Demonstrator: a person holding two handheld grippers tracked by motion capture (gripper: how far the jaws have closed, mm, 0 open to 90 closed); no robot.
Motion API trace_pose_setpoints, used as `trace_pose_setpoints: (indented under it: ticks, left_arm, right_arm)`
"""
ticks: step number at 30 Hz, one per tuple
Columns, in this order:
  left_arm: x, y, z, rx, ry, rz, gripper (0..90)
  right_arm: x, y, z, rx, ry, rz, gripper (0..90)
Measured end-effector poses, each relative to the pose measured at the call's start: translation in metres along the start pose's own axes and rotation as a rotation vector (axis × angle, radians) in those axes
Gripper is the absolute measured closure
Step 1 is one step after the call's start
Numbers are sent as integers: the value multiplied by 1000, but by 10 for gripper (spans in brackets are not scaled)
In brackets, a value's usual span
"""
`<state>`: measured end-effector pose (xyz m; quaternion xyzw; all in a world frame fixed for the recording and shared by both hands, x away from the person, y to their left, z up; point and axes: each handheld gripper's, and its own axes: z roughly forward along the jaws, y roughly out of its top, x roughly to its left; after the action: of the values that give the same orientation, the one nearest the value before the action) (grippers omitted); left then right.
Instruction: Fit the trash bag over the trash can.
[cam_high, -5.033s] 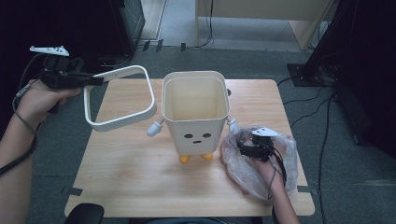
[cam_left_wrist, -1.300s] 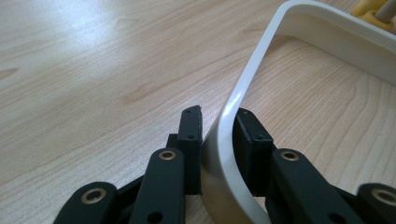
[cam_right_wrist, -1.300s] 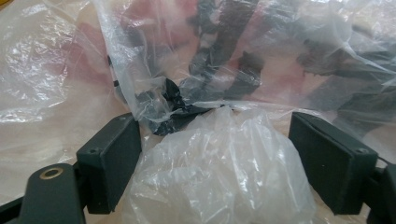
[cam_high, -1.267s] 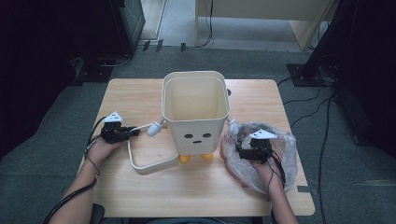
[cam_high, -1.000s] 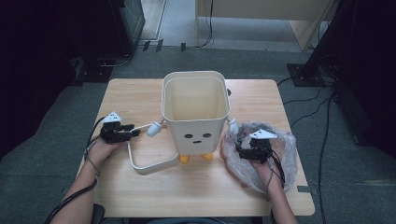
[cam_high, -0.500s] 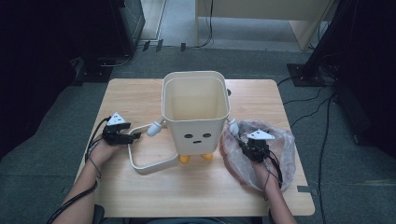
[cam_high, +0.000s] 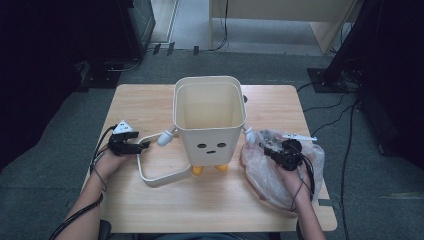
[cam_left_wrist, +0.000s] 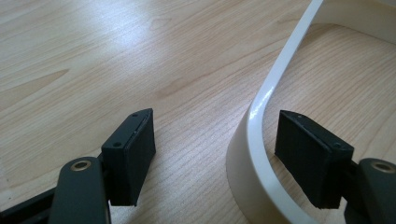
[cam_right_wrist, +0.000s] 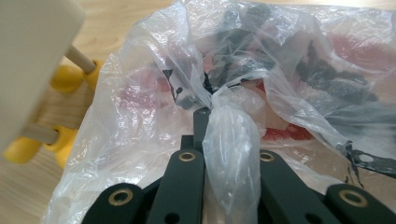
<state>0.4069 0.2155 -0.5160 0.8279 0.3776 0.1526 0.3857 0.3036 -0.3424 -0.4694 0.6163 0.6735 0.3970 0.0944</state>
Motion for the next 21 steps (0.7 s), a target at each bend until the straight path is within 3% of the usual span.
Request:
trace_pose_setpoints:
  ticks: [10,16,21]
  left_arm:
    - [1,-1,-1,0,-1,-7,290]
    - [1,-1,-1,0,-3,-9,290]
    - [1,-1,-1,1,-1,-9,290]
  right_arm:
    - [4,23,-47,-51,-6,4,879]
    - [10,34,-70,-100,35,16,878]
    - [21,46,-88,-126,40,-7,878]
